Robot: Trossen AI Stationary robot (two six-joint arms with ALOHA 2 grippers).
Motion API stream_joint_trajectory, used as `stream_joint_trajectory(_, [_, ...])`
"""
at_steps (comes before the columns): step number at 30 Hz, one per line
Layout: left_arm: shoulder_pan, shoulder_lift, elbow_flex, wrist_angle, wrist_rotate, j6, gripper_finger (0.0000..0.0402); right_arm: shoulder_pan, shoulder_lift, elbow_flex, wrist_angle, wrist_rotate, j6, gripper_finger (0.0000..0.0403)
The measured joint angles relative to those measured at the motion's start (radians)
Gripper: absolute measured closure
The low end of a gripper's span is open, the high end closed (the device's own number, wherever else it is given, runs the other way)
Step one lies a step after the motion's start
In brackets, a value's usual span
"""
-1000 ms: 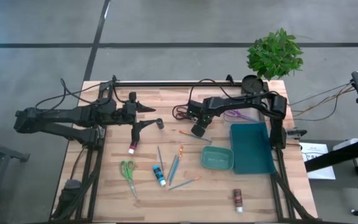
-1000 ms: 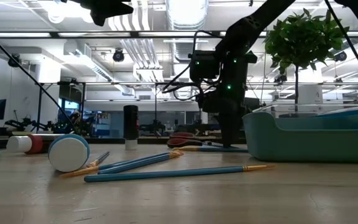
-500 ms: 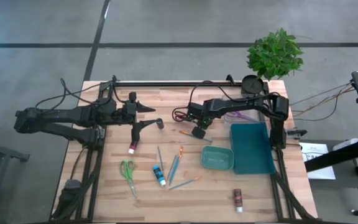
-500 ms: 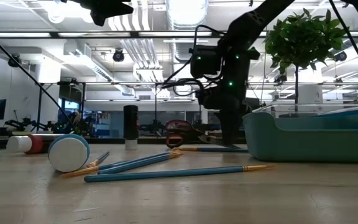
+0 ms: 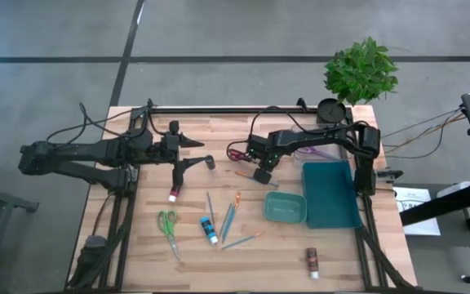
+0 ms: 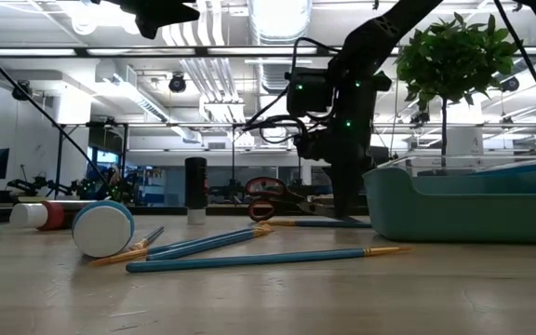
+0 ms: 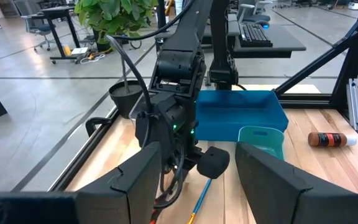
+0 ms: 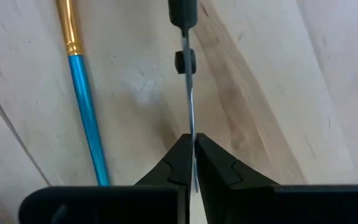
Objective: Pick & Place Paint Supplies
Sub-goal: Put the black scissors into the transparent bin
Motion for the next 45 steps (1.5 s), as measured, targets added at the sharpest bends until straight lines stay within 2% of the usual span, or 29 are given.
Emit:
stream_joint_trajectory(32, [0.0,0.0,0.0,0.0,0.0,0.0,0.0188,0.002,0.001,-0.05,0.092,-0.011,-0.056,0.039])
stream_joint_trajectory(45, [0.0,0.0,0.0,0.0,0.0,0.0,0.0187,0.012,-0.033,-0.048,0.095,0.044,-0.084,0.0394])
